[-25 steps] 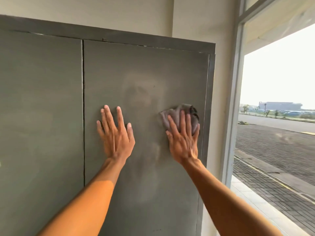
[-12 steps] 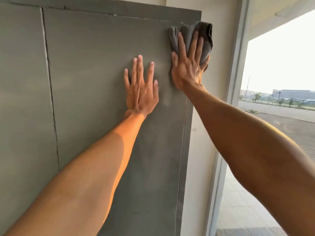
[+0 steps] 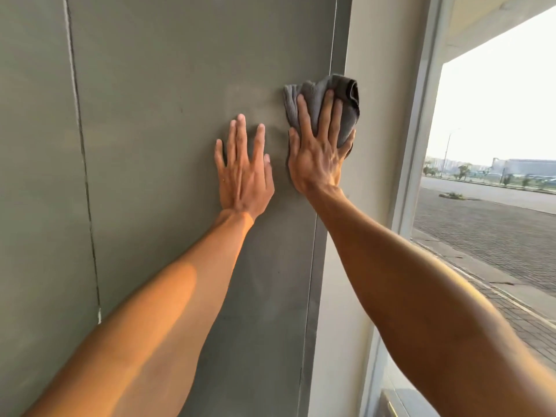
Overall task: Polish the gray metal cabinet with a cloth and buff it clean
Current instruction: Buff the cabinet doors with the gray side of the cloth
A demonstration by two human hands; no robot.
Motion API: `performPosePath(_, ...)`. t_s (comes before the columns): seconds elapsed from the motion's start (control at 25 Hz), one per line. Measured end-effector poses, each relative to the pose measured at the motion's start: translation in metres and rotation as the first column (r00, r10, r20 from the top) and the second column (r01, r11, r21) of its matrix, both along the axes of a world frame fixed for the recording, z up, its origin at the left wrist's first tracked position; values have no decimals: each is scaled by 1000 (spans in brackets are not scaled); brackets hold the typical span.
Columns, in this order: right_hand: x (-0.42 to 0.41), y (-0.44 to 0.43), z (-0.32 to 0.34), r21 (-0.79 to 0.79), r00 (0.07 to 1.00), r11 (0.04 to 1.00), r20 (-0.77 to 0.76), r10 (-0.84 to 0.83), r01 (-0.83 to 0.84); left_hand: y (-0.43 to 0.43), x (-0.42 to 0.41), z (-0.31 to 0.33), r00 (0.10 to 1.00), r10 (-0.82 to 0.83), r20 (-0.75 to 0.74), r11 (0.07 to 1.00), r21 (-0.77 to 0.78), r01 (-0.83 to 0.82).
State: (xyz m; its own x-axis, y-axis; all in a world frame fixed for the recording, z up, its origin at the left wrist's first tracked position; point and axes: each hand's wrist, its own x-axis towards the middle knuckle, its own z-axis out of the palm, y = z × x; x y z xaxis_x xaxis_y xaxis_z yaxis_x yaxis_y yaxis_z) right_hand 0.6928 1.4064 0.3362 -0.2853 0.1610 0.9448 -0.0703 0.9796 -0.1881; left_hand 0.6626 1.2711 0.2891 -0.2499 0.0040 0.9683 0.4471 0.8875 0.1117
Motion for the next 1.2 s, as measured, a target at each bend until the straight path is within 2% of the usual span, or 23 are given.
performPosePath(0.12,1,2,-85,30,1000,999,13,-18,18,9,2,-73,1000,8,-2,1000,-13,-8)
performPosePath(0.32,3,3,-186,46,999,999,29,-26,25,18,6,-174,1000,-17,-7,1000,21,17)
performPosePath(0.64,0,3,-372,54,998,998,-46,-37,40,7,3,-362,999,30,-40,999,35,-28)
performPosePath(0.8,-1,3,-430,45,998,999,-55,-20,22,11,3,-417,994,45,-97,998,49,-40)
performPosePath(0.96,-5,3,-469,60,993,998,-120,-8,16,15,-3,-447,986,15,-164,999,47,-7)
performPosePath(1.08,-5,6,-508,68,992,998,-125,2,7,14,-8,-501,967,43,-252,999,22,-39)
performPosePath(1.2,-5,6,-571,81,993,996,-116,-21,31,13,-7,-550,970,44,-238,999,21,-40)
